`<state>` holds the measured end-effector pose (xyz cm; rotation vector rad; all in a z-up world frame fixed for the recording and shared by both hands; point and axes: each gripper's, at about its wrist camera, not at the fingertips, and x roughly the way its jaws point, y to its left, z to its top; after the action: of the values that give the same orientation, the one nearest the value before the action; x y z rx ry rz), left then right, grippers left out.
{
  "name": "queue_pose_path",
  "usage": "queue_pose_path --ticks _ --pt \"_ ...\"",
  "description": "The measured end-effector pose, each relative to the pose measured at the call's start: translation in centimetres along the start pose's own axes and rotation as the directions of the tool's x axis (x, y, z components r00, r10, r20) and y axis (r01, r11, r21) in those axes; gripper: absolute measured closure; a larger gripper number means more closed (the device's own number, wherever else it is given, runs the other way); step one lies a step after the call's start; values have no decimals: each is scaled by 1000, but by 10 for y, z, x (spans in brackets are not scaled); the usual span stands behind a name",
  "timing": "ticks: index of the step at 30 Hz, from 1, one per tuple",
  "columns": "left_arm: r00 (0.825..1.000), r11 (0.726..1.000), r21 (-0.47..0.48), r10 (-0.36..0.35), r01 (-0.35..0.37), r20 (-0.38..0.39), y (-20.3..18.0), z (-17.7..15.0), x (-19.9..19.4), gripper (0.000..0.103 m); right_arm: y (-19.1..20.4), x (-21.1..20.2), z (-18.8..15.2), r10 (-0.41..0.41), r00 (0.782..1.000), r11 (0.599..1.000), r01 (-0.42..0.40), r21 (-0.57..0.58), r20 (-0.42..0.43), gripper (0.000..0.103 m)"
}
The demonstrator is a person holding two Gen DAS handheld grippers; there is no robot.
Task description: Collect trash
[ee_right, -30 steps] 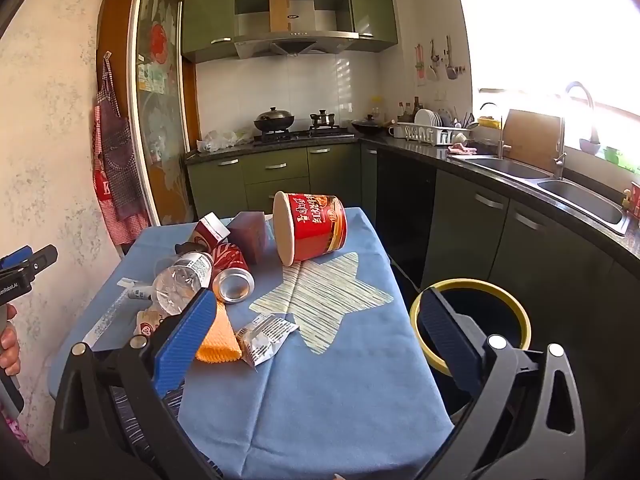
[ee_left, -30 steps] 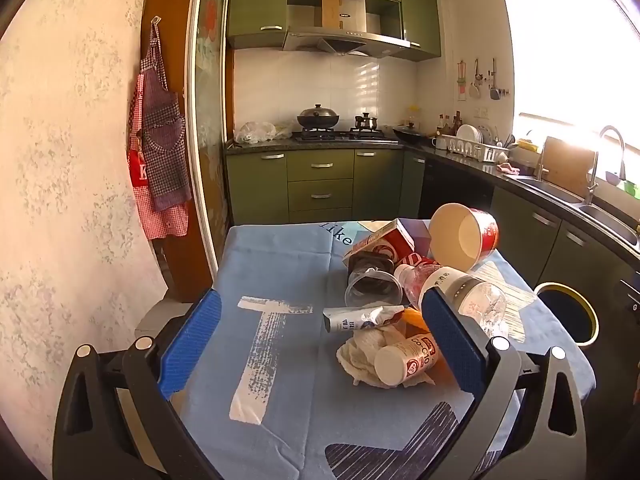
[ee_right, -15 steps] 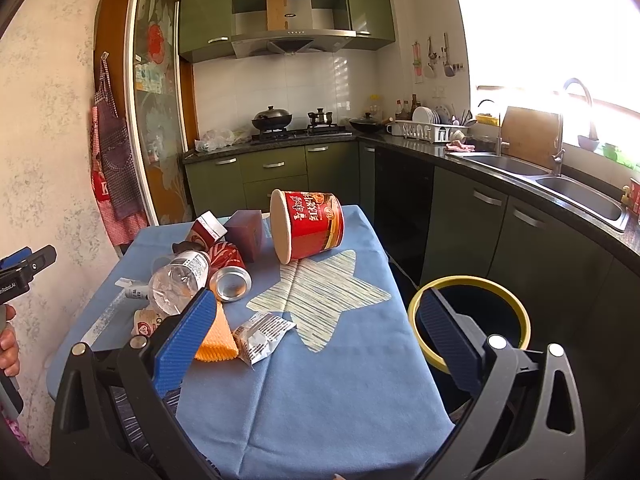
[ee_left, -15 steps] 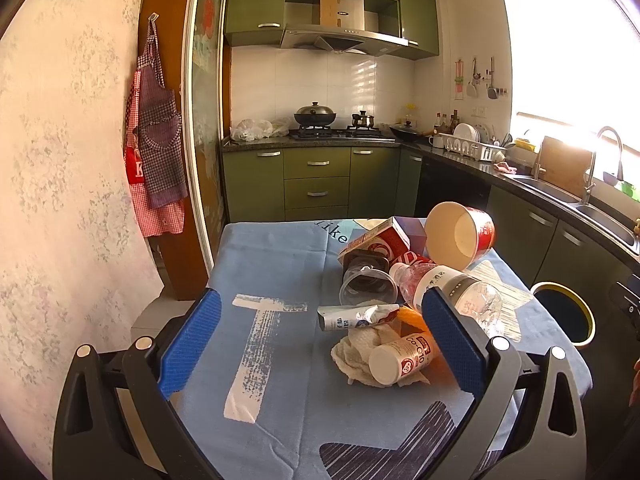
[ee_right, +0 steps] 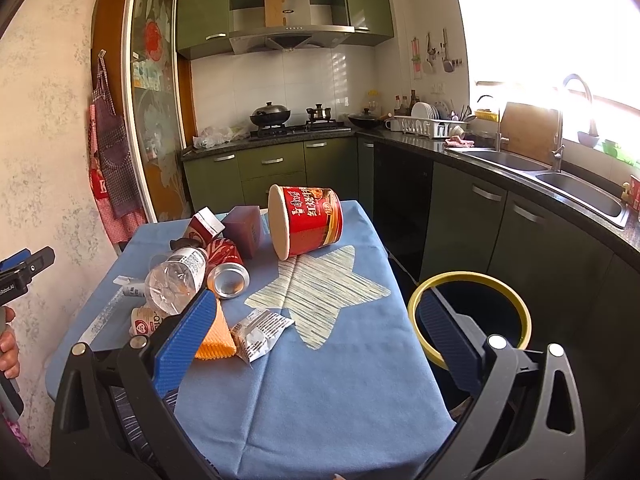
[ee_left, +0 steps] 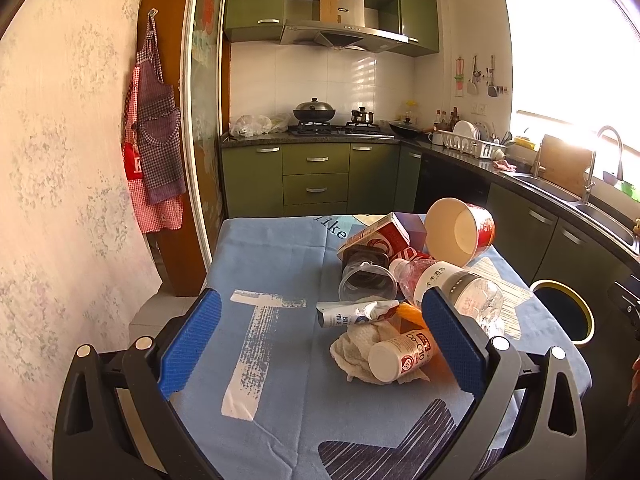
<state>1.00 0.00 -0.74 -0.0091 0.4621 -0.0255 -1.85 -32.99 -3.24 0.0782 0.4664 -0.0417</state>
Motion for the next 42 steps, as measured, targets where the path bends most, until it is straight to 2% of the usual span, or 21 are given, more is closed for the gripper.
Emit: queue_pose_path --ticks 42 --pt "999 1000 -1 -14 14 -34 1 -7 12 4 -4 10 -2 -11 1000 1000 11 10 -29 6"
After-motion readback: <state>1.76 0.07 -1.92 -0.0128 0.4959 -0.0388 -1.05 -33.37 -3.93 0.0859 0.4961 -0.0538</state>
